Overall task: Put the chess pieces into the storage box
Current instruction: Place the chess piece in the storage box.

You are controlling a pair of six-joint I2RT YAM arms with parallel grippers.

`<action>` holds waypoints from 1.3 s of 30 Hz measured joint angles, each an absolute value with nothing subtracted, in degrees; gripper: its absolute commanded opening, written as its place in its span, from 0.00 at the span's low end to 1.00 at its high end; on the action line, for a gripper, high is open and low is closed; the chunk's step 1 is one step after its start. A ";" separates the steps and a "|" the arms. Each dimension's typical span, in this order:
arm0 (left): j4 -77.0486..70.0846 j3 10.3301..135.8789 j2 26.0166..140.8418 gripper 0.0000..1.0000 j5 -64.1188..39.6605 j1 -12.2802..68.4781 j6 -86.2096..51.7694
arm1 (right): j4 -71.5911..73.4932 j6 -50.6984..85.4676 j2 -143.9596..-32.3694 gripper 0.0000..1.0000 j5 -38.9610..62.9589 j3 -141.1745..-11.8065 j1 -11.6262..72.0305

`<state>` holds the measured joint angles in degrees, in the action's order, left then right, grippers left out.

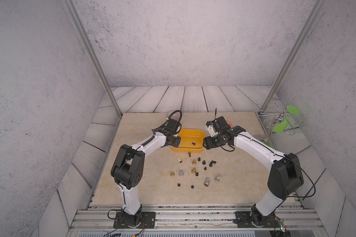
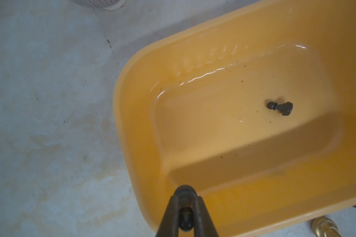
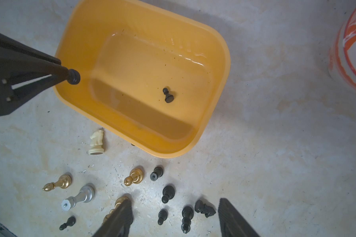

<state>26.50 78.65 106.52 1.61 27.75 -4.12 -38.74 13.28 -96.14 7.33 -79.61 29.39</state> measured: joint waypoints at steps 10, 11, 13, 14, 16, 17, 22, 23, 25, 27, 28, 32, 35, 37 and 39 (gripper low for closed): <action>26.28 78.65 106.52 0.14 0.80 27.75 -5.02 | -38.74 13.30 -96.14 0.68 7.35 -79.61 29.39; 26.26 78.65 106.52 0.15 0.75 27.75 -5.10 | -38.74 13.30 -96.14 0.68 7.33 -79.61 29.39; 26.20 78.65 106.52 0.17 0.67 27.75 -5.32 | -38.74 13.30 -96.14 0.68 7.33 -79.61 29.39; 26.06 78.65 106.52 0.18 0.67 27.75 -5.41 | -38.74 13.30 -96.14 0.68 7.33 -79.61 29.39; 25.78 78.65 106.52 0.19 0.64 27.75 -5.48 | -38.74 13.30 -96.14 0.68 7.35 -79.61 29.39; 25.63 78.65 106.52 0.20 0.64 27.75 -5.56 | -38.74 13.30 -96.14 0.68 7.33 -79.61 29.39; 25.26 78.65 106.52 0.25 0.64 27.73 -5.67 | -38.76 13.28 -96.14 0.68 7.35 -79.61 29.39; 25.19 78.65 106.52 0.26 0.64 27.73 -5.76 | -38.76 13.28 -96.14 0.68 7.35 -79.61 29.39; 25.04 78.65 106.52 0.27 0.64 27.70 -5.82 | -38.79 13.28 -96.14 0.68 7.35 -79.61 29.39; 25.04 78.65 106.52 0.28 0.64 27.64 -5.89 | -38.96 13.26 -96.14 0.68 7.35 -79.61 29.39; 25.02 78.65 106.52 0.27 0.64 27.59 -5.89 | -39.13 13.26 -96.14 0.68 7.35 -79.61 29.39; 25.02 78.65 106.30 0.28 0.62 27.22 -6.04 | -40.34 12.99 -96.14 0.67 7.31 -79.61 29.39; 25.04 78.59 105.47 0.28 0.62 26.87 -6.07 | -40.95 12.78 -96.14 0.67 7.09 -79.20 29.39; 25.04 78.59 104.57 0.28 0.62 26.68 -6.09 | -41.47 12.58 -96.14 0.67 6.92 -78.50 29.39; 25.02 78.43 103.42 0.28 0.60 26.44 -6.28 | -41.98 12.34 -96.14 0.65 6.85 -77.62 29.39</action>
<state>25.02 78.43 103.42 0.60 26.44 -6.28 -41.98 12.34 -96.14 6.85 -77.62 29.39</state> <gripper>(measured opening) 0.281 0.663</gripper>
